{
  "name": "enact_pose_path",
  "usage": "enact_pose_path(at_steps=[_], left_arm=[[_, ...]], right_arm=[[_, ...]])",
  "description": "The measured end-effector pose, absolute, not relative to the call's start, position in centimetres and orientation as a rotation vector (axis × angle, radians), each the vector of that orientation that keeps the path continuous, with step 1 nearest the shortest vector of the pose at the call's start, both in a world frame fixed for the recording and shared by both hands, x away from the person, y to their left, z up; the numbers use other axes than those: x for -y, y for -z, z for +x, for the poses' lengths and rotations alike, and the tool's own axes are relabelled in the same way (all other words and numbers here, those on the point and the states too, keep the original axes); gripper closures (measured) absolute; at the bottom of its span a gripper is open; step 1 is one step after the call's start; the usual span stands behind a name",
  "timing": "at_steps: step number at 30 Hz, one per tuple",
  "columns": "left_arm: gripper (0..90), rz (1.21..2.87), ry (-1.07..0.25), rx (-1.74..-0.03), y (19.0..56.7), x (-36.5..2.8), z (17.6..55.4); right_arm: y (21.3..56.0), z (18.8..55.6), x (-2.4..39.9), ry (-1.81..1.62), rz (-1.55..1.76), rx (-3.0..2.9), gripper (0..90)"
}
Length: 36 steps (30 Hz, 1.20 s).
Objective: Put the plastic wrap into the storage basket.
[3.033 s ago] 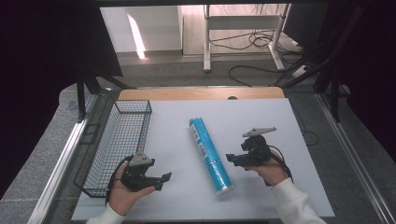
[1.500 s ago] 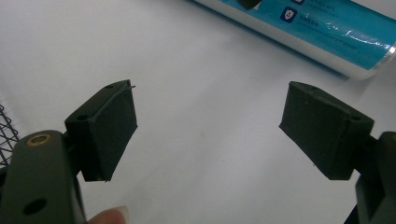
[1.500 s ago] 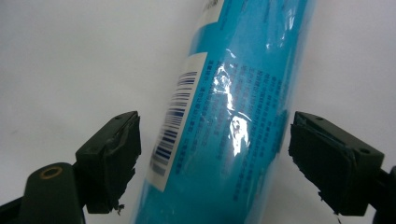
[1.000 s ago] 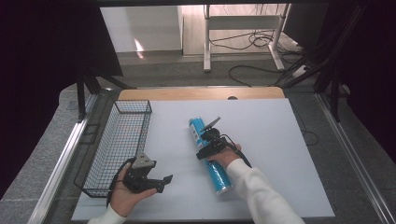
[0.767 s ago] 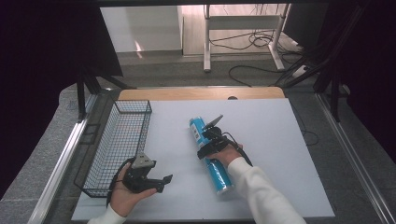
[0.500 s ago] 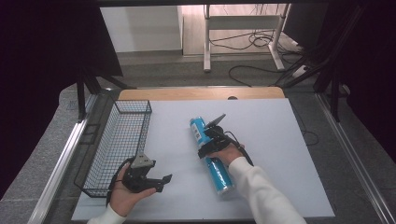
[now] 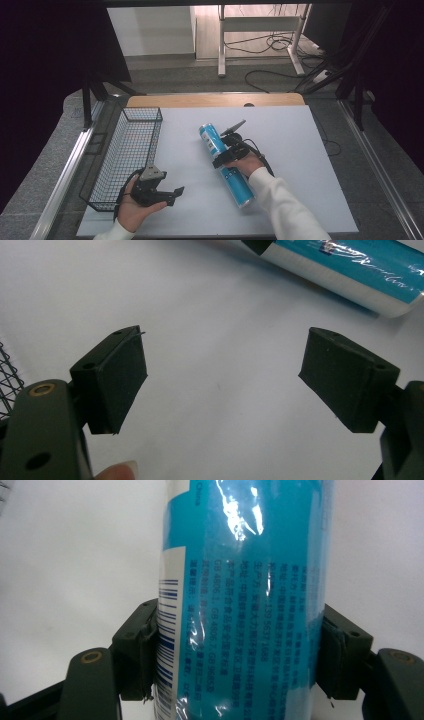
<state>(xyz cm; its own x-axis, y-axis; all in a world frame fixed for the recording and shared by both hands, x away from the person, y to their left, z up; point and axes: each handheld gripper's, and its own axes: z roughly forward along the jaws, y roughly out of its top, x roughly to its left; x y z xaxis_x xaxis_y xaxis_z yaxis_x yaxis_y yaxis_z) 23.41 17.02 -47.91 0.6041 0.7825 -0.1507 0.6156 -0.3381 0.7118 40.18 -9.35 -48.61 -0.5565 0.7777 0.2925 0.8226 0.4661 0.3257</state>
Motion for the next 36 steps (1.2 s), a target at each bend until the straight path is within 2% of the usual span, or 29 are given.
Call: enact_pose_path(at_steps=[11, 36], left_arm=[[18.6, 2.051, -0.274, -1.114, 47.8, -17.4, 23.5], [18.6, 2.033, -0.274, -1.116, 47.7, -17.6, 23.5]], right_arm=[[46.4, 39.1, 10.3, 0.798, -1.382, 2.538, 31.8], [44.6, 37.8, 12.1, 1.006, -1.294, 2.369, 32.0]])
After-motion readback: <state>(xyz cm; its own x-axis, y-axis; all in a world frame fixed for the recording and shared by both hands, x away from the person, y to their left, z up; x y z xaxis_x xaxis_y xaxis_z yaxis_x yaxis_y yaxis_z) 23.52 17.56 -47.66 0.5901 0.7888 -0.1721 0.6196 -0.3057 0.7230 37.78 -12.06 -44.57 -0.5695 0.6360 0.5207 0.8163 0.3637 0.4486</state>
